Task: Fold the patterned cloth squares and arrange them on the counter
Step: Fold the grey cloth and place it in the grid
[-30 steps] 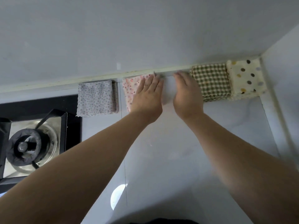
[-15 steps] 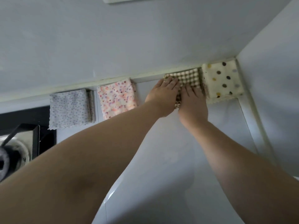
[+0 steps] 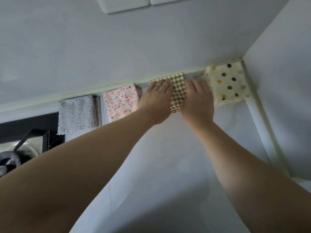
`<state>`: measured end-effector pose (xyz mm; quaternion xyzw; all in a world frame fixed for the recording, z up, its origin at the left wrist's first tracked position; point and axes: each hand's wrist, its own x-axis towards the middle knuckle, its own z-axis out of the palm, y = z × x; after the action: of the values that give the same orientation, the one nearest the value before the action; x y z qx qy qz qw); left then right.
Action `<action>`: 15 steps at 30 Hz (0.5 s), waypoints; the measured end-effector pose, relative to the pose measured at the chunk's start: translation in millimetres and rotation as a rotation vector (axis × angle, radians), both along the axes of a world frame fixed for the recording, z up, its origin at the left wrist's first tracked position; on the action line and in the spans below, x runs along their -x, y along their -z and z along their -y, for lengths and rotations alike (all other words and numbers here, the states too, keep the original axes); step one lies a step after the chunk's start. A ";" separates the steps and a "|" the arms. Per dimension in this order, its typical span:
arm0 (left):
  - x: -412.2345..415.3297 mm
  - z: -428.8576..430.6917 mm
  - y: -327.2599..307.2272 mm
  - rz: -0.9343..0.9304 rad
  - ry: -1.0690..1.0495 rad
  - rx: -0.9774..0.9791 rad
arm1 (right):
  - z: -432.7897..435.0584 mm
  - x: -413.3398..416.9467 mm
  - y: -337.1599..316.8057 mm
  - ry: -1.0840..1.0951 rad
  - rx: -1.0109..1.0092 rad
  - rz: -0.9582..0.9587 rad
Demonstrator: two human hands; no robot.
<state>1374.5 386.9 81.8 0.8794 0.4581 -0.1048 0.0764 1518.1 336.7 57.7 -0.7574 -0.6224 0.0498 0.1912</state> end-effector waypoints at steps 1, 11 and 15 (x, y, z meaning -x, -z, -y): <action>-6.9 1.7 -1.0 0.030 0.009 -0.016 | -0.6 -13.8 -2.3 0.090 -0.017 0.021; -50.7 5.9 20.9 -0.063 -0.008 0.111 | -14.0 -96.4 23.5 0.136 0.427 0.055; -39.0 6.6 27.1 -0.098 0.051 0.081 | -13.8 -69.4 23.2 0.129 0.412 0.047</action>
<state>1413.5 380.4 54.7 0.8808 0.4339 -0.1680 0.0871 1587.5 350.5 34.4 -0.8196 -0.5536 0.1459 0.0206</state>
